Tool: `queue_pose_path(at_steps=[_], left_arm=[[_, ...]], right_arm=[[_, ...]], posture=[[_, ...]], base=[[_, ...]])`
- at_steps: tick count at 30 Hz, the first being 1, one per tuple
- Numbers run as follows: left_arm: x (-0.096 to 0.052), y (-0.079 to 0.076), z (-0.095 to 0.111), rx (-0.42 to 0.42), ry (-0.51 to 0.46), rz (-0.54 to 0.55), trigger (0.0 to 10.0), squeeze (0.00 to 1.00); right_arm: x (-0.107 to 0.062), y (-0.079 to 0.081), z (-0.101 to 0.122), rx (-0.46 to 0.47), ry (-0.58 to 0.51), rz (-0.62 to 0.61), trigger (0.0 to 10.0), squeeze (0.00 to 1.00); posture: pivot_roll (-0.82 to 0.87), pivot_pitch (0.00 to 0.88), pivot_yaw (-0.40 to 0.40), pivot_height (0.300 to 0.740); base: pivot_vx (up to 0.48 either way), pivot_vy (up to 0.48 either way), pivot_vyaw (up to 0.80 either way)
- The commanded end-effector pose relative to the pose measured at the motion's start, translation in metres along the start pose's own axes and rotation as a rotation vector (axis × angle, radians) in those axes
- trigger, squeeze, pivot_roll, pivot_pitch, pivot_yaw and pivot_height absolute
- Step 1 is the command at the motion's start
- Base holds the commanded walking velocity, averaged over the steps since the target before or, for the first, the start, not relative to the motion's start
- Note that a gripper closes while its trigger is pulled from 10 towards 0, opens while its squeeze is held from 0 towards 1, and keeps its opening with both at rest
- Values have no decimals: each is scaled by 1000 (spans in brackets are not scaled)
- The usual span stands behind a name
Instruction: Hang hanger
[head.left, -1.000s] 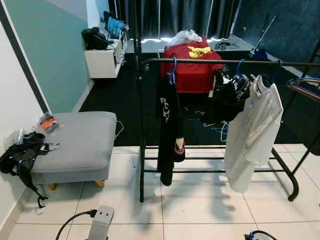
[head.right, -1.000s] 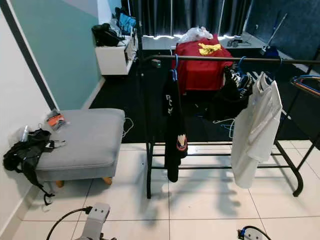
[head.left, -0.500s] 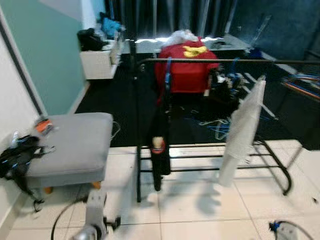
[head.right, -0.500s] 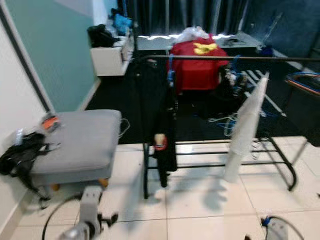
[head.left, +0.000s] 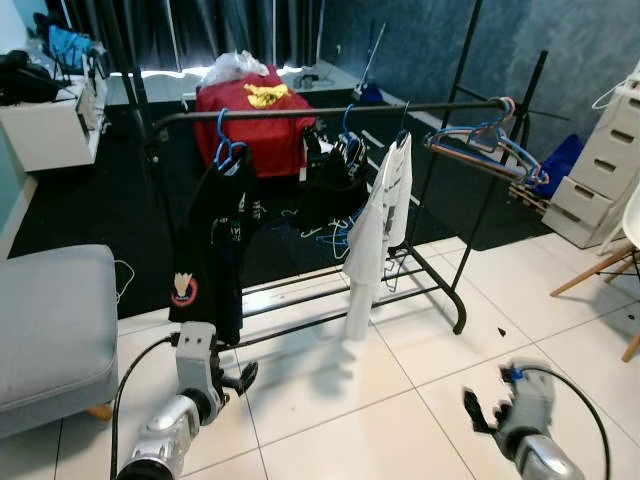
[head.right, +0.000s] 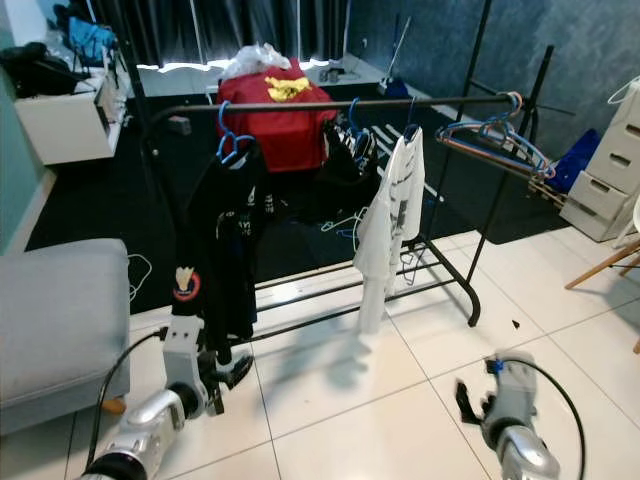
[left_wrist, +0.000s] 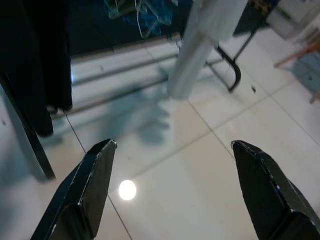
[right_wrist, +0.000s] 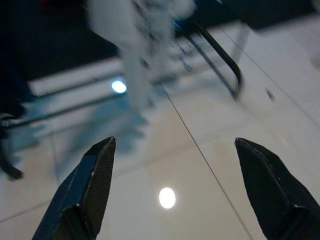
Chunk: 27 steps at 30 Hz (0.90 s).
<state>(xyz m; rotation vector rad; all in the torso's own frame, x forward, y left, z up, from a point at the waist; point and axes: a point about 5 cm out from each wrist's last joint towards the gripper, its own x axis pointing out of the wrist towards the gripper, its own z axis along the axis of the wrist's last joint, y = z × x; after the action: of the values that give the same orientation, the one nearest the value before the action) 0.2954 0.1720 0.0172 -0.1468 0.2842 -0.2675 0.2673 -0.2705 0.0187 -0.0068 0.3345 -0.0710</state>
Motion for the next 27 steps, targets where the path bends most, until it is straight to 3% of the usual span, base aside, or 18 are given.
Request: queue_pose_path(at_steps=[1,8,9,10,12,17,19,27], left_arm=[[2,-8,1,-5,-34,-27,10000,0],[4,-12,10,7,-87,-42,10000,0],[8,-21,29,25,-179,-94,10000,0],[8,-21,29,25,-179,-94,10000,0],[11,-34,52,53,-275,-165,10000,0],[11,-43,71,78,-348,-218,10000,0],[11,-48,88,108,-406,-253,10000,0],[11,-54,98,150,-440,-280,10000,0]], right_arm=[[1,12,6,-30,-43,43,10000,0],[1,19,8,-48,-63,64,10000,0],[-1,20,9,-58,-71,72,10000,0],[-1,20,9,-58,-71,72,10000,0],[-2,18,11,-61,-76,71,10000,0],[-3,17,13,-61,-79,67,10000,0],[-5,16,15,-61,-78,63,10000,0],[-7,16,15,-63,-67,66,10000,0]], posture=[[120,0,-32,740],[116,0,-31,740],[116,0,-30,740],[116,0,-30,740],[119,0,-32,740],[119,0,-32,740],[121,0,-31,740],[122,0,-28,740]], base=[[300,0,0],[316,0,0],[341,0,0],[341,0,0],[347,0,0],[362,0,0],[366,0,0],[393,0,0]])
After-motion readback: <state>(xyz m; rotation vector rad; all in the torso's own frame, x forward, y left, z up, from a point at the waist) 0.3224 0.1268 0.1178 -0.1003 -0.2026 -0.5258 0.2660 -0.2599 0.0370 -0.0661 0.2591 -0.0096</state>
